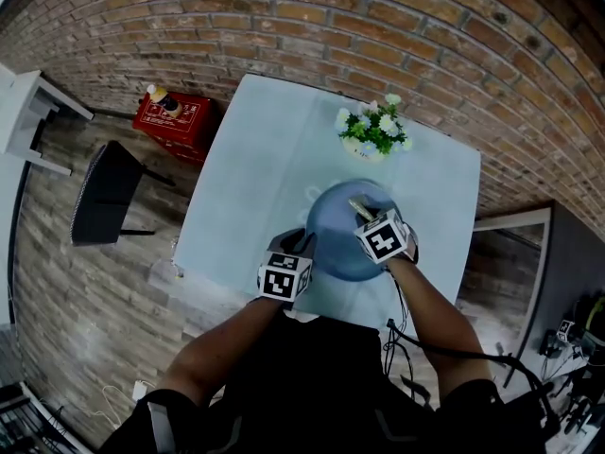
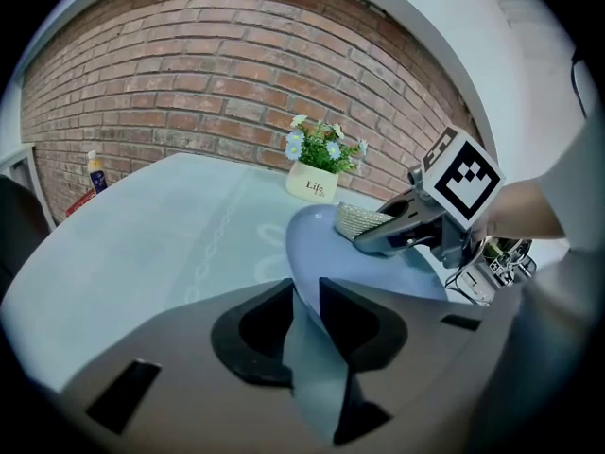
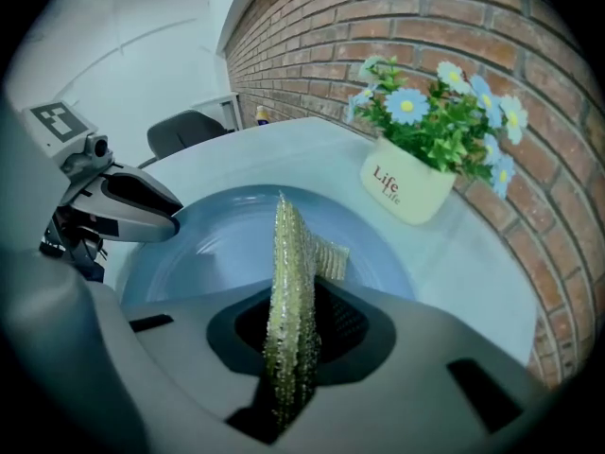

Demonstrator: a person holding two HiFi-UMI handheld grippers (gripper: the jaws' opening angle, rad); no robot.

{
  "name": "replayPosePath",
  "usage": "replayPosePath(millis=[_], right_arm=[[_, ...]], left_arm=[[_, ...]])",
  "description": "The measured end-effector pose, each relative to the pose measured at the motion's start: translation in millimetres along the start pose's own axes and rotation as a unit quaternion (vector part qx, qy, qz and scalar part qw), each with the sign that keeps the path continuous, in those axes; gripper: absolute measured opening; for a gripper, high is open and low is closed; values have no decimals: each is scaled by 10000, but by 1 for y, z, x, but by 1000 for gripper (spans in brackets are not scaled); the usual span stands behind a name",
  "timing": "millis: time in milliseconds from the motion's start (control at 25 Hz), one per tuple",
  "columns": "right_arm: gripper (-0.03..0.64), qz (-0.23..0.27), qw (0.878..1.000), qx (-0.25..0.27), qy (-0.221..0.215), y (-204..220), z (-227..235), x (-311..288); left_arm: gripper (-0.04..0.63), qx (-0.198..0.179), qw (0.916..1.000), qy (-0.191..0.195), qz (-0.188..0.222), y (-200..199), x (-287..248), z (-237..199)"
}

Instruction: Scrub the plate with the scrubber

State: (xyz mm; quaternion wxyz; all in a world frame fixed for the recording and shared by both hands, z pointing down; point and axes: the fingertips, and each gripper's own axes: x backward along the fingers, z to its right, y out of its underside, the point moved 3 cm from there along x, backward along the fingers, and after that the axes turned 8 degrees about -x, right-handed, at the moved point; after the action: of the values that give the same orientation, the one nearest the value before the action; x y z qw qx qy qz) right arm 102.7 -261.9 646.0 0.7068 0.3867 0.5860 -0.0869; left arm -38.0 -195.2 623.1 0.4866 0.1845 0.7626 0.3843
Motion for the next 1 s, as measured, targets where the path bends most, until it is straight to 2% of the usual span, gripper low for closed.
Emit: replayPosePath(millis=[200,600,760,1000], right_arm=[[67,-95,9995,288,35,-8,-22,-2],[67,-262,9988,328,-249,-16,-62,-7],[67,-227,9985,319,-378,-17,-75,-8],[67,-178,9961,583,-645,-16,-97,-8]], left_arm=[[100,-64,9995,276,-124,-1,3,0],[92,-457,9962,722,-181,-5,11,-6],[92,-474,9957,773,-200,-6,12,-12],[91,-420,9960,755,-247,-6,14,-22]])
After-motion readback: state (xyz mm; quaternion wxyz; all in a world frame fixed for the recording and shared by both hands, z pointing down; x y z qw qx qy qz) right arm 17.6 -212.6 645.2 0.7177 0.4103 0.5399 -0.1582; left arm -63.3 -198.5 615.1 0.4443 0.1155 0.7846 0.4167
